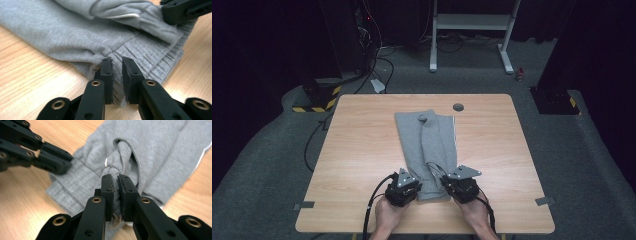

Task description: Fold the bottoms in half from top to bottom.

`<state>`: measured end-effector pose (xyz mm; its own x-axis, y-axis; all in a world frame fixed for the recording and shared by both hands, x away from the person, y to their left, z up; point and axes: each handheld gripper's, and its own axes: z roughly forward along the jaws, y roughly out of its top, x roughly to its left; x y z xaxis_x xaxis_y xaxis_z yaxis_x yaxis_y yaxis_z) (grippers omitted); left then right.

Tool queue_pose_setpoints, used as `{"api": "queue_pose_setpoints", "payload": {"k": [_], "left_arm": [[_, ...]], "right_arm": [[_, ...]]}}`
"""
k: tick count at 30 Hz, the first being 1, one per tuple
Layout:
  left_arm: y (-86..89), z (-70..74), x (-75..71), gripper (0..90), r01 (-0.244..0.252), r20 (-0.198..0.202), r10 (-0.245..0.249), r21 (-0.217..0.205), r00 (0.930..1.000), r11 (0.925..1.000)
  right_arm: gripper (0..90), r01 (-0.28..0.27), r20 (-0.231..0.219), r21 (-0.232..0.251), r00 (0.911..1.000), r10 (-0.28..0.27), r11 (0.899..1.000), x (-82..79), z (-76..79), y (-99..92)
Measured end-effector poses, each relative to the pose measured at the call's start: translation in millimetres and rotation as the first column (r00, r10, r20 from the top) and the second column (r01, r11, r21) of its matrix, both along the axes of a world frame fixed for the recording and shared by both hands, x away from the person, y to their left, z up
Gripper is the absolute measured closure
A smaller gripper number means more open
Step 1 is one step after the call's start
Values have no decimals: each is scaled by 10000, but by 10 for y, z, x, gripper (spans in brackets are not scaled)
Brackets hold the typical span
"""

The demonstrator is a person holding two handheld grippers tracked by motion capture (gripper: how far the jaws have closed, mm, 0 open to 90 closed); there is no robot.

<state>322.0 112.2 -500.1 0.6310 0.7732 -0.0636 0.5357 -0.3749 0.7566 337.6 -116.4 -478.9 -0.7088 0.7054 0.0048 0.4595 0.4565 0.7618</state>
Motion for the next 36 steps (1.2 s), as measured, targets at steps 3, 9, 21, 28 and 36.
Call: {"api": "queue_pose_setpoints", "payload": {"k": [3,9,21,28,36], "left_arm": [[21,-5,-18,807,-7,-61,6,-101,10000,9999],[49,-4,-56,803,-86,-57,85,-189,9999,9998],[-73,87,37,613,-180,435,194,-312,9989,9994],[-104,21,80,664,-189,384,179,255,9991,9995],[24,-7,47,680,-141,139,136,307,9998,9994]], "right_arm": [[819,143,-146,188,9998,-140,9997,-37,-65,-121],[796,653,-424,410,9971,-636,9970,-101,-168,-338],[546,844,882,384,9922,-875,9957,-190,94,-255],[666,658,727,-754,9955,-603,9950,-81,-9,-16],[846,959,125,-1207,9954,-951,9880,-83,-266,-326]]}}
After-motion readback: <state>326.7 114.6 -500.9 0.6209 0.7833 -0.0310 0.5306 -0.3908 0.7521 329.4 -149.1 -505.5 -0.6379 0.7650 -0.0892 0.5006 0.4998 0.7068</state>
